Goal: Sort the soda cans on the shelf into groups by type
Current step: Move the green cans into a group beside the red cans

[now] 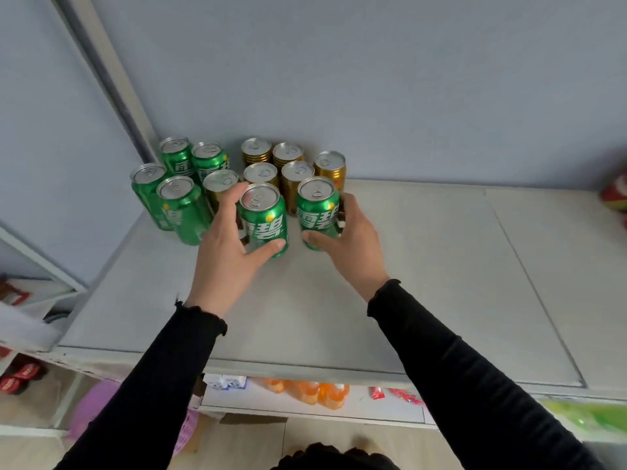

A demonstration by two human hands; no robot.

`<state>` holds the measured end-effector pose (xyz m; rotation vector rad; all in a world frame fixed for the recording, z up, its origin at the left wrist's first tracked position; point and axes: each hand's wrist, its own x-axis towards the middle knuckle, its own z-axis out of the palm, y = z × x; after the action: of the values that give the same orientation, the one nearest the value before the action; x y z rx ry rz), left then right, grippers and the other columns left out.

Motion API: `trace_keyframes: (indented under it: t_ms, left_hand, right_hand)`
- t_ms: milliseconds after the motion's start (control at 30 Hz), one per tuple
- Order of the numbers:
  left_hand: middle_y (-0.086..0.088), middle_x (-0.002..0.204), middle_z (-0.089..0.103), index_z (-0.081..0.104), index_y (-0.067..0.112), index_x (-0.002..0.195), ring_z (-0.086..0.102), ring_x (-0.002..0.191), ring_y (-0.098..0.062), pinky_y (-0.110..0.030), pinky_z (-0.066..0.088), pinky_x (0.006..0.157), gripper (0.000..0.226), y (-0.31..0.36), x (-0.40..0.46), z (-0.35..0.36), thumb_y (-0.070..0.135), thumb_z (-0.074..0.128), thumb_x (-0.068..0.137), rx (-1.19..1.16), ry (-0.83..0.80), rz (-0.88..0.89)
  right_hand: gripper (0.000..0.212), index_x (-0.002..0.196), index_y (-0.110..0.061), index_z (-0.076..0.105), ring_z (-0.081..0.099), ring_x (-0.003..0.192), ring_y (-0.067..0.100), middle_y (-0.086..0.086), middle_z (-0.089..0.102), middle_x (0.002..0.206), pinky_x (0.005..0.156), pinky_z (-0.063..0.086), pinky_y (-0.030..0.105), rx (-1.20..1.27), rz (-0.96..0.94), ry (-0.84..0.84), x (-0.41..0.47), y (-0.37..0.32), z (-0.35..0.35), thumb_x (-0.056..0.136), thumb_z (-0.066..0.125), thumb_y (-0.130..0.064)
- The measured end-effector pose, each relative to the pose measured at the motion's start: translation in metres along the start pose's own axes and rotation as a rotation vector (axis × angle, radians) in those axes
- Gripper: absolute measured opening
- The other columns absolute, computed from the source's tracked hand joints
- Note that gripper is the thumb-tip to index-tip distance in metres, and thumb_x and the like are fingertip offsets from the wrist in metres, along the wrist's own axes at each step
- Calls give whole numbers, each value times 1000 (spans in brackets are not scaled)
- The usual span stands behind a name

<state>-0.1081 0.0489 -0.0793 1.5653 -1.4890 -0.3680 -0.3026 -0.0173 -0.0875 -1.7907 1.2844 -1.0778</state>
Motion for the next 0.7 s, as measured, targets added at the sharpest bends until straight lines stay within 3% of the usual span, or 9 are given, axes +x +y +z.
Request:
trace_keyframes:
  t_ms: [167,267,333,433,567,700]
  left_hand:
    - [13,140,49,32,36,144,54,119,-8,-31,52,97,94,52,18,72,31,90,71,-51,-116,86]
    - [15,133,51,33,38,142,56,111,-9,-40,57,91,92,89,23,127,32,90,70,-112,-175,106]
    - [16,130,50,33,37,141,56,109,-9,-41,57,88,90,117,24,169,32,90,71,-119,-203,134]
    - [20,127,51,32,39,140,58,107,-9,-39,58,86,90,162,27,231,34,89,71,-119,-221,177]
    - [23,120,54,33,42,136,60,102,-8,-32,55,84,86,214,37,315,33,89,71,-136,-216,160]
    - [16,123,56,33,38,138,60,102,-7,-30,55,84,86,248,53,385,30,88,71,-132,-197,154]
  right_hand:
    - [67,125,-25,49,60,101,0,-18,62,110,84,52,23,44,108,189,-8,37,-93,71,87,-31]
    - [61,120,-25,53,63,103,2,-16,65,110,88,56,33,77,159,292,-10,71,-160,70,87,-30]
    - [60,120,-25,54,63,101,2,-15,66,109,87,57,31,88,171,350,-11,95,-207,70,87,-27]
    - [57,116,-27,54,64,98,1,-15,66,105,83,56,25,98,178,396,-8,130,-274,71,87,-22]
    - [56,115,-29,55,65,103,10,-7,67,112,87,57,33,98,182,412,9,178,-343,70,86,-23]
    - [54,121,-20,51,61,97,1,-1,64,113,78,47,12,129,173,402,28,209,-380,78,81,-10]
